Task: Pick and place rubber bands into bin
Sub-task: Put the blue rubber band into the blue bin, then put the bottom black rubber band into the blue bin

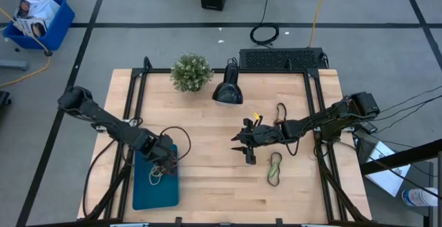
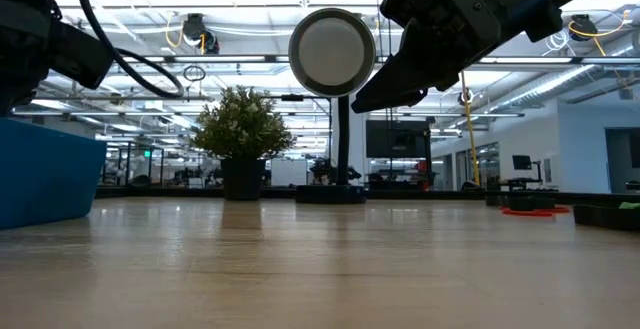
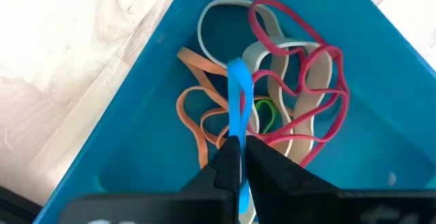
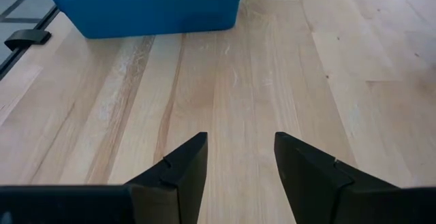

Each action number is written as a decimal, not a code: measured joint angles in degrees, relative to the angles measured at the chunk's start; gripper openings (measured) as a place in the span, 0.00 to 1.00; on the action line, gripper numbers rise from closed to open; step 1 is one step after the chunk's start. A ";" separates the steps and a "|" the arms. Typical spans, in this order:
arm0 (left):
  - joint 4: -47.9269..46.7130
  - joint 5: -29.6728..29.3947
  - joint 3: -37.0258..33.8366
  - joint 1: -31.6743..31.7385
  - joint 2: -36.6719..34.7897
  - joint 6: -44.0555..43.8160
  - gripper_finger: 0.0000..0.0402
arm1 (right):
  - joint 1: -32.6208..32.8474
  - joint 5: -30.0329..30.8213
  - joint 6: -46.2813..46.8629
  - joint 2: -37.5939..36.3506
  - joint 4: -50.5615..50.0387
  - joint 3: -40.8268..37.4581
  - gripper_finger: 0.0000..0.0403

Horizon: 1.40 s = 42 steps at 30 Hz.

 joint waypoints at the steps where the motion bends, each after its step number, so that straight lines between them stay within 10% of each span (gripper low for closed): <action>1: 0.02 0.00 0.00 0.00 -0.02 0.31 0.06 | 0.00 0.00 0.00 0.00 0.00 0.00 0.41; 8: 0.84 -0.07 0.00 0.00 -0.20 1.40 0.02 | 0.00 -0.02 0.00 0.00 0.00 0.00 0.41; 20: 0.87 0.60 0.00 0.00 -0.20 3.55 0.25 | 0.16 -0.20 -2.47 -1.99 -1.10 -0.07 0.40; 42: -6.20 23.80 0.00 0.11 -2.19 -2.51 0.30 | 2.05 -0.10 5.18 -15.65 -32.43 -0.02 0.39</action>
